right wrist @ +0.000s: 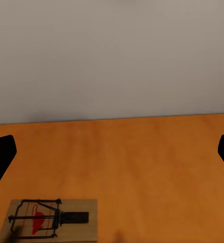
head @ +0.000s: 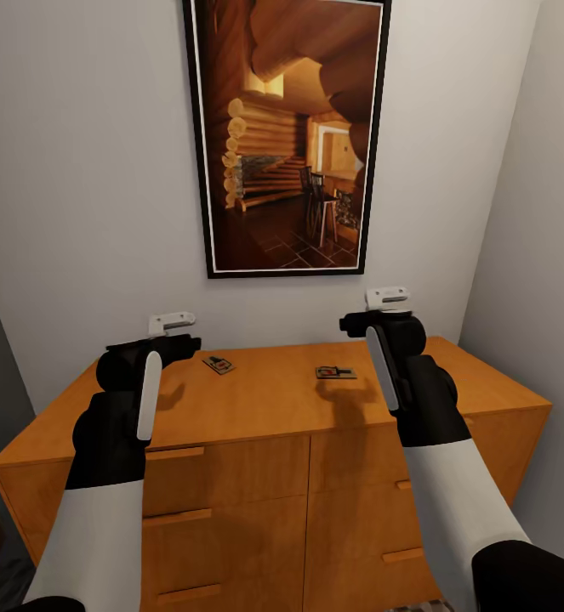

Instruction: Take the four mousetraps from the cabinet in the bathroom and place them on the bathroom floor. Make sure all four end up on the same floor surface, and ensure that at least two of them are either under or directly next to the same bathroom sink.

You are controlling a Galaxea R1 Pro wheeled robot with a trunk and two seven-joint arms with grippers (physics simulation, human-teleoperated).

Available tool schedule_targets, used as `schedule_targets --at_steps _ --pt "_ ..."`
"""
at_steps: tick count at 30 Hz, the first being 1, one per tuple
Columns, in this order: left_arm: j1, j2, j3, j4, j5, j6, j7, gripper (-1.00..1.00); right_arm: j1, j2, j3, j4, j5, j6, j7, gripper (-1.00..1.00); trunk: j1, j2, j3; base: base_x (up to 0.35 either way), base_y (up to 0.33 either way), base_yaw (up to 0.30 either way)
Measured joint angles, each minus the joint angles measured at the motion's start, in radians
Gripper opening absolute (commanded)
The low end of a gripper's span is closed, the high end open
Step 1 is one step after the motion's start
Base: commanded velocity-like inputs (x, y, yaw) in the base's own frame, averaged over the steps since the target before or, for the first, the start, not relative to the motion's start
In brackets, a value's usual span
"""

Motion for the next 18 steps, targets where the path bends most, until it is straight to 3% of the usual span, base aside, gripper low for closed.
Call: schedule_targets --at_steps 13,18 --pt "0.000 -0.003 0.001 0.001 0.004 0.009 -0.001 1.00 0.000 0.002 0.000 0.000 0.005 0.000 0.000 1.00 0.000 0.000 0.000 0.002 0.000 0.000" --pt "0.000 -0.002 0.002 0.002 0.005 0.009 -0.001 1.00 0.000 0.002 -0.001 0.000 0.006 0.000 0.001 1.00 0.000 0.000 0.000 0.145 0.000 0.000"
